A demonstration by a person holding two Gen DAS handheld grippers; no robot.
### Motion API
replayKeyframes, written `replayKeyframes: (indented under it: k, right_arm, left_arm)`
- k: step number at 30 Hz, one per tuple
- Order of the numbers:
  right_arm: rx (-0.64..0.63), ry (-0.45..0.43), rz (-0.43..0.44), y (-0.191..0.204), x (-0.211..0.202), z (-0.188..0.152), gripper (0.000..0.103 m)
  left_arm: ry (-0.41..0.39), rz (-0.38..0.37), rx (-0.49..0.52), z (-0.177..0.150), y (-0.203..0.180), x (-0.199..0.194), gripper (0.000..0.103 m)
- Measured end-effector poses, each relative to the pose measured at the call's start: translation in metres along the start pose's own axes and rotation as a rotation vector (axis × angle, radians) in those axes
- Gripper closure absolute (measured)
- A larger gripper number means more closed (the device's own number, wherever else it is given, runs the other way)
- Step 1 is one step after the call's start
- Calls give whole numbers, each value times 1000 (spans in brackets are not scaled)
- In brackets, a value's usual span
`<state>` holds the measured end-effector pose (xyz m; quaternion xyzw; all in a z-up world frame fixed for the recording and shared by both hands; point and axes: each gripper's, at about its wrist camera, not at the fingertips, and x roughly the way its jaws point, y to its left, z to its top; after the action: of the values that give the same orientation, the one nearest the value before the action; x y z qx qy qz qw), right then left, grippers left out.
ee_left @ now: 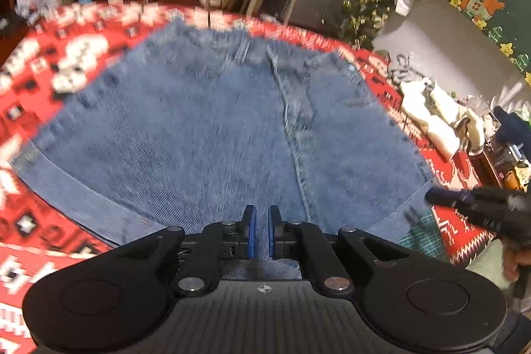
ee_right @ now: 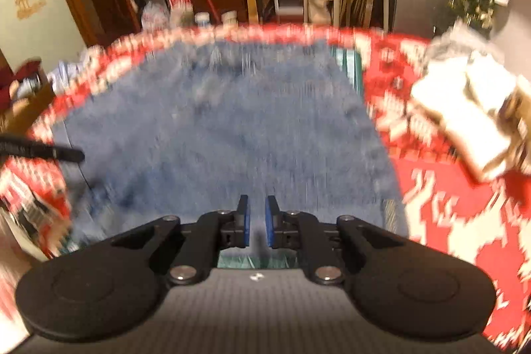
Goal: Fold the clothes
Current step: 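Open both grippers and release the shorts onto the green mat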
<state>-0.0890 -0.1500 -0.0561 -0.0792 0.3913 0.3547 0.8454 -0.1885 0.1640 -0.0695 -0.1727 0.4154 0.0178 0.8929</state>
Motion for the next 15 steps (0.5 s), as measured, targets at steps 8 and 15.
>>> replayKeyframes:
  k: [8, 15]
  right_arm:
    - [-127, -81, 28, 35, -86, 69, 71]
    - [-47, -56, 49, 22, -102, 65, 70]
  left_arm:
    - [-155, 36, -10, 24, -36, -86, 76]
    - [-119, -49, -1, 29, -78, -96, 66]
